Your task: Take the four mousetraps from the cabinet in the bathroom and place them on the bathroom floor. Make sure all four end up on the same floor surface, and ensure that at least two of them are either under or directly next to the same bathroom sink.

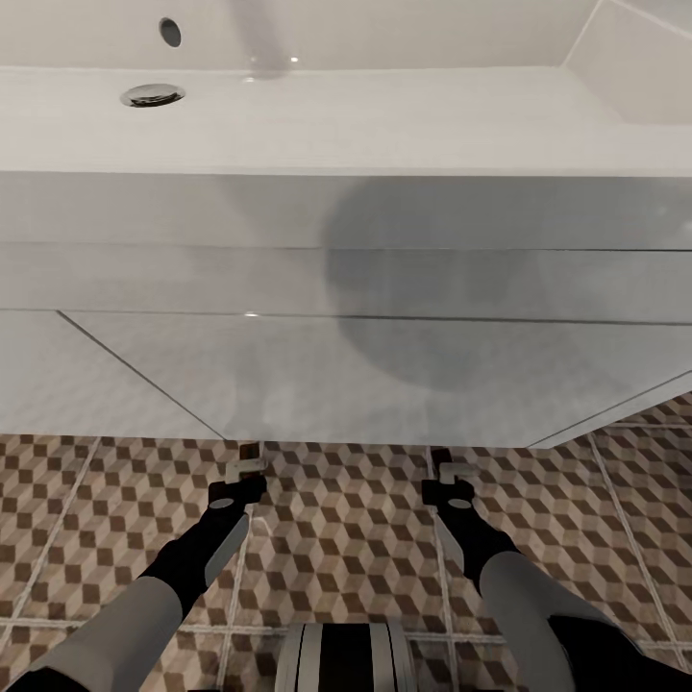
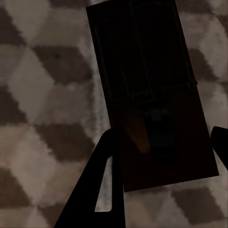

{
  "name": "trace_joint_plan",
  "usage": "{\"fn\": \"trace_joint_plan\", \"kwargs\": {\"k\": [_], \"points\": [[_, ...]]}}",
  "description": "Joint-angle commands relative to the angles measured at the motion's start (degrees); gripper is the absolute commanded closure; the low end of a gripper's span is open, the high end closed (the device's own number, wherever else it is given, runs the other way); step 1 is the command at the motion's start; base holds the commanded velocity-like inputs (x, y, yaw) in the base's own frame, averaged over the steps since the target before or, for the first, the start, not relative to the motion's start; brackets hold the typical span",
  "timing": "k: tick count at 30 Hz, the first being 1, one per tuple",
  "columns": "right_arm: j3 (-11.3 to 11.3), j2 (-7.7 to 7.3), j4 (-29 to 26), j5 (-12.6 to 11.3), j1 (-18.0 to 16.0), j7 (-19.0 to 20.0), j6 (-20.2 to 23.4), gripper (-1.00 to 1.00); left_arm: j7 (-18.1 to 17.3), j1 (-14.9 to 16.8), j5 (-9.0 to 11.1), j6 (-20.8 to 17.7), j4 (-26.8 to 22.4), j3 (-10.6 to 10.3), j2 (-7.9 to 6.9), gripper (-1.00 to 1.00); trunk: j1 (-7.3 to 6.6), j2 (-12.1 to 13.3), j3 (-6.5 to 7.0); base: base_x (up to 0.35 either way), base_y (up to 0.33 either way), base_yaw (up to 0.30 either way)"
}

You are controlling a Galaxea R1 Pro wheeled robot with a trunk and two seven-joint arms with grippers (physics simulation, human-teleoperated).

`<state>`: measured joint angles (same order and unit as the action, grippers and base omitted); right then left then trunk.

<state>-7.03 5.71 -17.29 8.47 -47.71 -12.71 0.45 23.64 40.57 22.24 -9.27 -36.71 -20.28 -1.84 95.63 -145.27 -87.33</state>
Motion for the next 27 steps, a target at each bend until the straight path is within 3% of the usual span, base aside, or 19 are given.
{"fn": "trace_joint_plan", "kwargs": {"k": [1, 18, 27], "points": [[-0.5, 0.09, 0.0, 0.6, 0.0, 0.0, 0.1, 1.00, 0.5, 0.0, 0.3, -0.3, -0.1, -0.5, -0.10, 1.00, -0.01, 0.0, -0.03, 0.000, 0.000, 0.000], [-0.5, -0.15, 0.0, 0.6, 0.0, -0.1, 0.2, 1.00, 0.7, 0.0, 0.4, -0.3, -0.1, -0.5, -0.09, 1.00, -0.01, 0.0, -0.03, 0.002, 0.000, 0.000], [-0.4, 0.09, 0.0, 0.7, 0.0, -0.1, 0.1, 1.00, 0.8, 0.0, 0.4, -0.3, -0.1, -0.5, -0.01, 1.00, -0.01, 0.0, -0.03, 0.206, 0.000, 0.000]]}}
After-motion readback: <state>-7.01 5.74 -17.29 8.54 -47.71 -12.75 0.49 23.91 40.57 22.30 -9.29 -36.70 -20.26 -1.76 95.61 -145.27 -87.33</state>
